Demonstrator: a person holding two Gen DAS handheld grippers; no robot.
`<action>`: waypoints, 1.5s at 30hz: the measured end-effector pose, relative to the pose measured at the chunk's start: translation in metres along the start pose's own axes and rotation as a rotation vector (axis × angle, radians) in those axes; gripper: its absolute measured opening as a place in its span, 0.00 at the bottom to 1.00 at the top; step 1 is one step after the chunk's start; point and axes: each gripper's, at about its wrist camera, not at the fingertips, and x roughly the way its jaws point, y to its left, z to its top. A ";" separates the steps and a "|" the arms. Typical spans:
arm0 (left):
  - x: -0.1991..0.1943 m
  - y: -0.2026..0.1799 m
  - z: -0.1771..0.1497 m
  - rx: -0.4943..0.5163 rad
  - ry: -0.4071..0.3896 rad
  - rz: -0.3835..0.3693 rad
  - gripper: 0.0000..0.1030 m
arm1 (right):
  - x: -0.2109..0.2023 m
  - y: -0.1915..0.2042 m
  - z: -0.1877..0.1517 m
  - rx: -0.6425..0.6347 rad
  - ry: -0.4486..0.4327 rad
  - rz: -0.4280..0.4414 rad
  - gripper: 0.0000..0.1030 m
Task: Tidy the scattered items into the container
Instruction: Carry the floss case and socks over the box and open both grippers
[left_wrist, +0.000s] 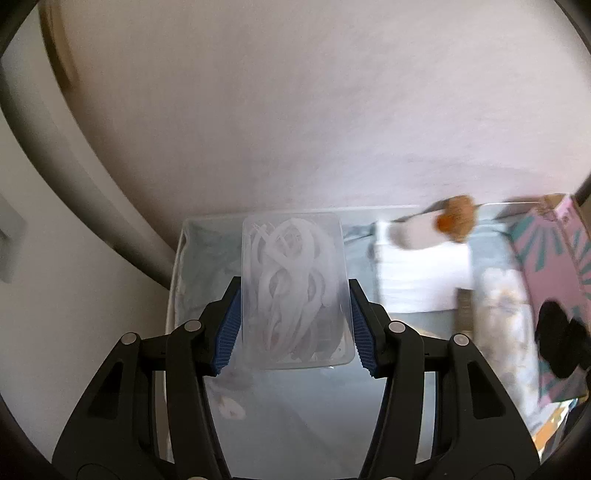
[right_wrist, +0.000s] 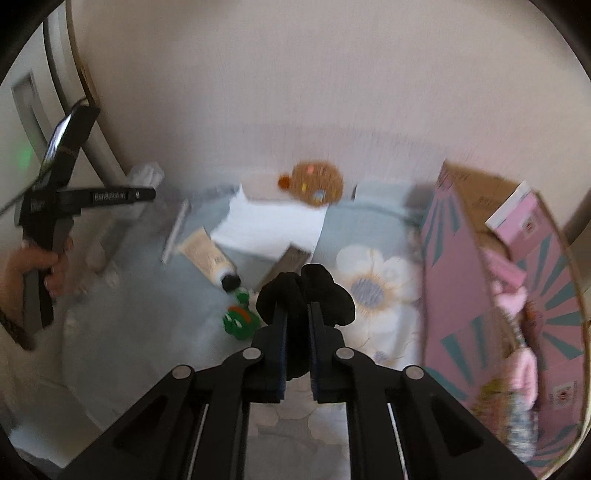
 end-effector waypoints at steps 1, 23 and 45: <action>-0.008 -0.005 0.003 0.004 -0.004 -0.003 0.49 | -0.008 0.000 0.003 -0.001 -0.013 -0.002 0.09; -0.083 -0.290 0.047 0.249 -0.043 -0.311 0.49 | -0.135 -0.128 0.011 0.034 -0.103 -0.106 0.09; -0.004 -0.395 0.024 0.300 -0.011 -0.219 0.96 | -0.090 -0.213 -0.010 0.037 0.008 -0.036 0.23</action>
